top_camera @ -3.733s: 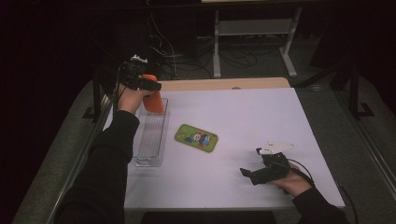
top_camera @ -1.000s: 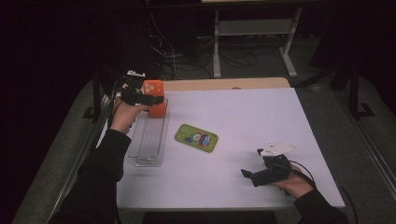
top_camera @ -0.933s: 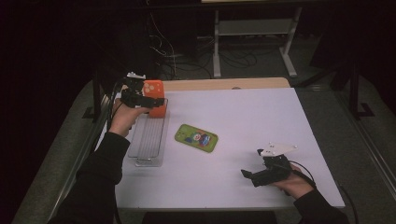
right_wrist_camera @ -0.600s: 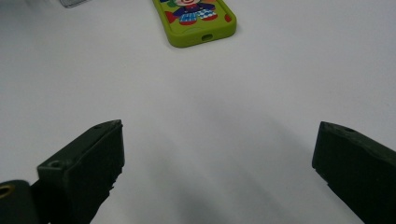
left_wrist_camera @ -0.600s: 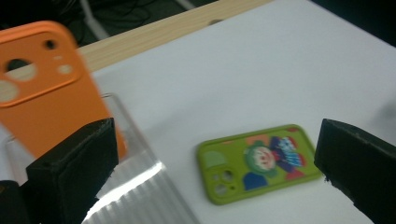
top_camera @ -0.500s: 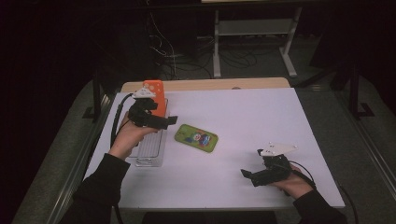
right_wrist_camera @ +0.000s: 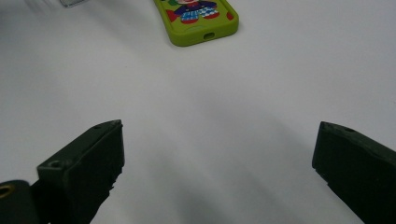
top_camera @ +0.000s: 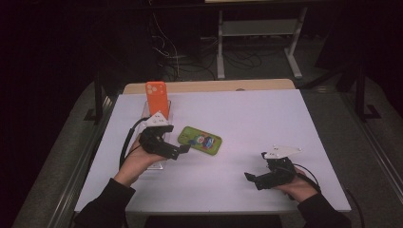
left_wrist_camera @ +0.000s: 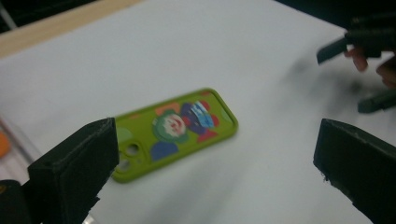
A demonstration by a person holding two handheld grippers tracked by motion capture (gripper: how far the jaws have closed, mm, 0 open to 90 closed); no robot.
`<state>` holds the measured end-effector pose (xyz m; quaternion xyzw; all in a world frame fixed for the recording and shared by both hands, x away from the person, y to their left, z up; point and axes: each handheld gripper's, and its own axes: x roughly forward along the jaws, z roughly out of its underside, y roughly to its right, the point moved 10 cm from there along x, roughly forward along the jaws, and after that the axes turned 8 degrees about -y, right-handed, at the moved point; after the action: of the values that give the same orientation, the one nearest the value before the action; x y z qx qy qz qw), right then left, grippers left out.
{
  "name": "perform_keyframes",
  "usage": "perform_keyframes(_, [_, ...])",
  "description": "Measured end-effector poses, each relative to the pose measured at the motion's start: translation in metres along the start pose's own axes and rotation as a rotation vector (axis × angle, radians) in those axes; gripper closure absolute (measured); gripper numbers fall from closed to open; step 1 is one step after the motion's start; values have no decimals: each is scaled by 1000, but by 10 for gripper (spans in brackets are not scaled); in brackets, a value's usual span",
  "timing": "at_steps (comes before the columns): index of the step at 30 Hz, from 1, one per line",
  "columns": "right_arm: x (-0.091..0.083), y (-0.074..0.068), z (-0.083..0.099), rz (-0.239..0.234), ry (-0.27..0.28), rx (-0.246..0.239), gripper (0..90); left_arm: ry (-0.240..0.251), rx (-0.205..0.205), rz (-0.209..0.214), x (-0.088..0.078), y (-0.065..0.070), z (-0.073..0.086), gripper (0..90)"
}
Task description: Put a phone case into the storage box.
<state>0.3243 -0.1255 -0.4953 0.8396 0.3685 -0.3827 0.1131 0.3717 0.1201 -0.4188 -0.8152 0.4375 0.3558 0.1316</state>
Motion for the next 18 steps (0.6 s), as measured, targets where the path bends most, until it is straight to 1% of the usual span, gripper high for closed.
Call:
perform_keyframes(4, [1, 1, 0, 1, -2, 16, 14, -8, 14, 29, 8, 13, 12, 0])
perform_keyframes(5, [1, 1, 0, 5, -2, 18, 14, -7, 33, 39, 11, 16, 15, 0])
perform_keyframes(6, [1, 2, 0, 9, -4, 18, 14, -4, 42, 45, 13, 19, 18, 0])
perform_keyframes(7, [2, 2, 0, 8, -5, 23, 14, -8, 48, 53, 14, 22, 20, 0])
perform_keyframes(8, [2, 3, -1, 11, -5, 25, 14, -9, 48, 69, 17, 25, 23, 0])
perform_keyframes(9, [2, 4, 0, 20, -16, 21, 14, -14, 56, 76, 18, 28, 25, 0])
perform_keyframes(10, [2, 4, -1, 18, -19, 22, 14, -15, 70, 78, 20, 30, 27, 0])
perform_keyframes(11, [2, 4, -1, 16, -21, 22, 14, -17, 73, 84, 21, 33, 29, 0])
perform_keyframes(12, [2, 4, -1, 13, -24, 23, 14, -17, 89, 91, 22, 35, 31, 0])
perform_keyframes(13, [1, 3, -1, 7, -25, 26, 14, -19, 86, 94, 24, 37, 32, 0])
perform_keyframes(14, [1, 2, -1, -4, -31, 25, 14, -34, 100, 92, 26, 38, 35, 0])
perform_keyframes(15, [0, 0, -1, -13, -46, 27, 14, -36, 104, 89, 27, 39, 37, 0])
perform_keyframes(16, [0, 0, -3, -14, -45, 18, 14, -40, 112, 83, 28, 38, 38, 0])
perform_keyframes(18, [-1, -1, -7, -19, -46, 4, 14, -37, 111, 97, 29, 39, 38, 0])
